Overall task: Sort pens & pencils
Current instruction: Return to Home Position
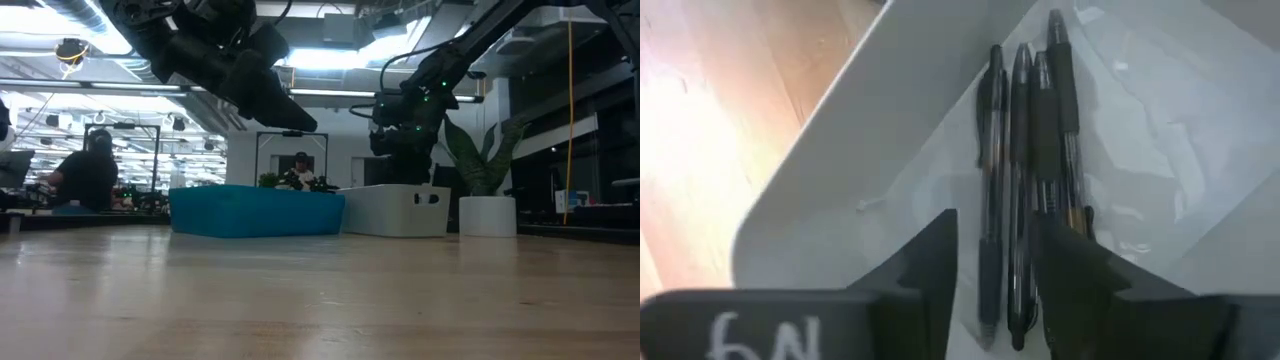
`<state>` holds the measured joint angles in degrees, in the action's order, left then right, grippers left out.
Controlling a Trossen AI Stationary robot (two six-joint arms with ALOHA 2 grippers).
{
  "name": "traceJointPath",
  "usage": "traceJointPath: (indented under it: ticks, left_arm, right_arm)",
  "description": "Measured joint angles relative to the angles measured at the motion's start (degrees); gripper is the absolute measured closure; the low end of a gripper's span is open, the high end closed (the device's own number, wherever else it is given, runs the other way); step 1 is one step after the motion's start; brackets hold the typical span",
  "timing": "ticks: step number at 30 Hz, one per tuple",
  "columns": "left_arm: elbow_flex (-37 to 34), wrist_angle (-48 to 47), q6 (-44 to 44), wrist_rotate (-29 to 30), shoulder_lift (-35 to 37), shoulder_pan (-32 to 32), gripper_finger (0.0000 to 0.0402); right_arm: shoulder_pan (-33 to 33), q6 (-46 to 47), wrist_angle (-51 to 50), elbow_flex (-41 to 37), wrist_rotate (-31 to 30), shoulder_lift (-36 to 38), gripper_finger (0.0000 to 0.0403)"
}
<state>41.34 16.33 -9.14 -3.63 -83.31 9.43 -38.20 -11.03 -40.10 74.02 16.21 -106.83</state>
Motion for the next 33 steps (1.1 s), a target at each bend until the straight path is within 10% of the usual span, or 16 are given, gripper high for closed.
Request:
traceJointPath:
  ticks: [17,33]
  left_arm:
    - [0.0,-1.2,-0.2,4.46,3.09,0.04,0.0287]
    - [-5.81,-21.46,1.39,-0.39,38.83,-1.11,0.0287]
  right_arm:
    - [0.48,1.81,-0.24,-0.02,0.17,4.76,0.0252]
    - [12.45,2.92,7.37,-7.2,0.44,34.29,0.0251]
